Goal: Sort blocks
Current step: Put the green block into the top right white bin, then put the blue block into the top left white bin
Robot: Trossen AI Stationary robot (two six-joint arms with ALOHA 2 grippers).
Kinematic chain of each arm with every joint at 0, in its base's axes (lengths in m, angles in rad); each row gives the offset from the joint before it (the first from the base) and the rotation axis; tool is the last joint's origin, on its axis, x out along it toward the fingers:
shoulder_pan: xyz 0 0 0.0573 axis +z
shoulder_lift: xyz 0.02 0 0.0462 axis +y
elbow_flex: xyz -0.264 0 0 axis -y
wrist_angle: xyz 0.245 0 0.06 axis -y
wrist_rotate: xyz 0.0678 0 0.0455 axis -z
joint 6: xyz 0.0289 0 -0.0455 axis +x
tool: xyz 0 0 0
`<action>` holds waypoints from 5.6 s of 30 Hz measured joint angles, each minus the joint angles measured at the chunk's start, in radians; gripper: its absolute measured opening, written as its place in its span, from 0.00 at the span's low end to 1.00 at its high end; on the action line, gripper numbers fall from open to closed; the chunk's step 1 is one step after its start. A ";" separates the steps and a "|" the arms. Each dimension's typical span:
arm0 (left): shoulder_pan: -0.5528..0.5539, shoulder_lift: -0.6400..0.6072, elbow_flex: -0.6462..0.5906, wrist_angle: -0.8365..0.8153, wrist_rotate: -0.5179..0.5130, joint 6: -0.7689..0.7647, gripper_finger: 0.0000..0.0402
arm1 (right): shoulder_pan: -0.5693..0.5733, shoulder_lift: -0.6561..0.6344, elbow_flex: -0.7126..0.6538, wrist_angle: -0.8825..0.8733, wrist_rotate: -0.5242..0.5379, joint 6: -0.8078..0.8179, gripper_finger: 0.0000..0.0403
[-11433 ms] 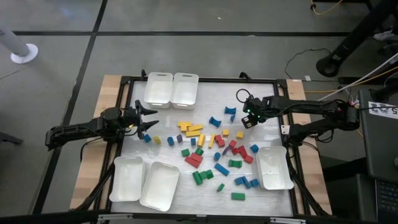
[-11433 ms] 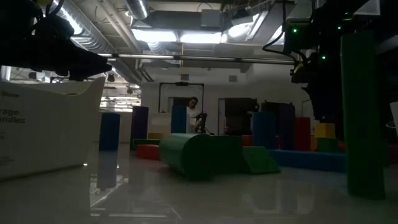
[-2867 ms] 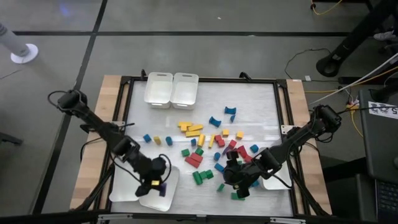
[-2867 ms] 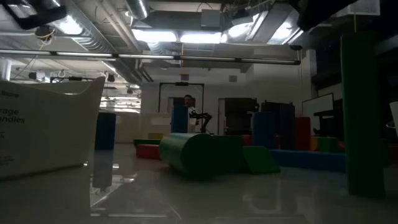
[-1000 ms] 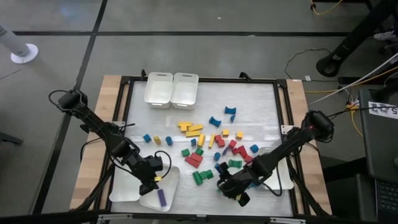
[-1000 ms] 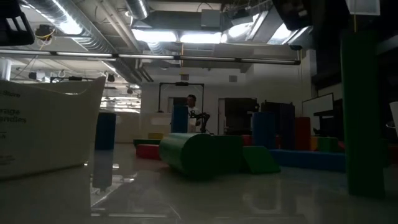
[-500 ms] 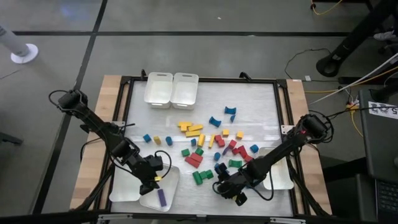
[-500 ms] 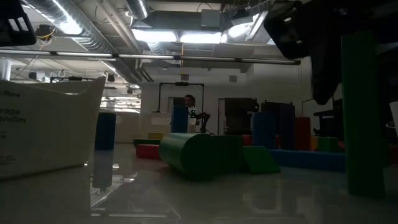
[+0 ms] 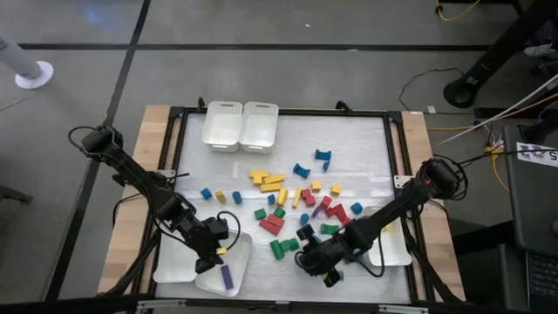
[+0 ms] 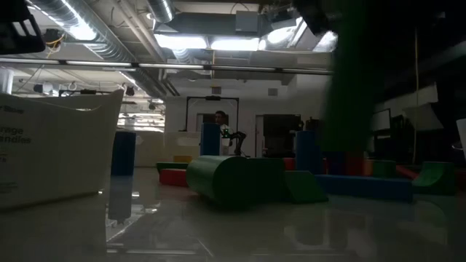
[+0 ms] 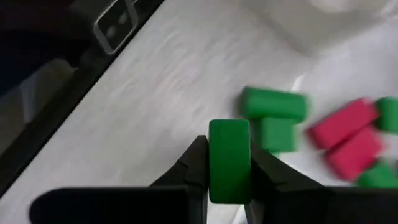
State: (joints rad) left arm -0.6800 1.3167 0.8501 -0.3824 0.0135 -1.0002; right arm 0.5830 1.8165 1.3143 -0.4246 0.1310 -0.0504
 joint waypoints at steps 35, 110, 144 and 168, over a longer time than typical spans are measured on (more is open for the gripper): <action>0.147 0.000 0.000 -0.070 -0.332 0.416 0.34 | -0.929 0.189 0.358 0.169 -0.182 -0.516 0.21; 0.517 -0.038 0.000 -0.249 -0.301 0.619 0.56 | -0.744 -0.343 0.358 -0.698 -0.149 -0.129 0.22; 0.524 0.132 -0.025 -0.270 -0.230 0.585 0.53 | -0.557 -0.342 0.358 -0.677 -0.070 -0.085 0.22; 0.578 0.124 0.111 -0.350 -0.231 0.642 0.29 | -0.556 -0.342 0.320 -0.711 -0.079 -0.083 0.22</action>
State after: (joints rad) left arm -0.1020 1.4411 0.9616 -0.7322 -0.2177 -0.3579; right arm 0.0269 1.4744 1.6347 -1.1357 0.0516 -0.1335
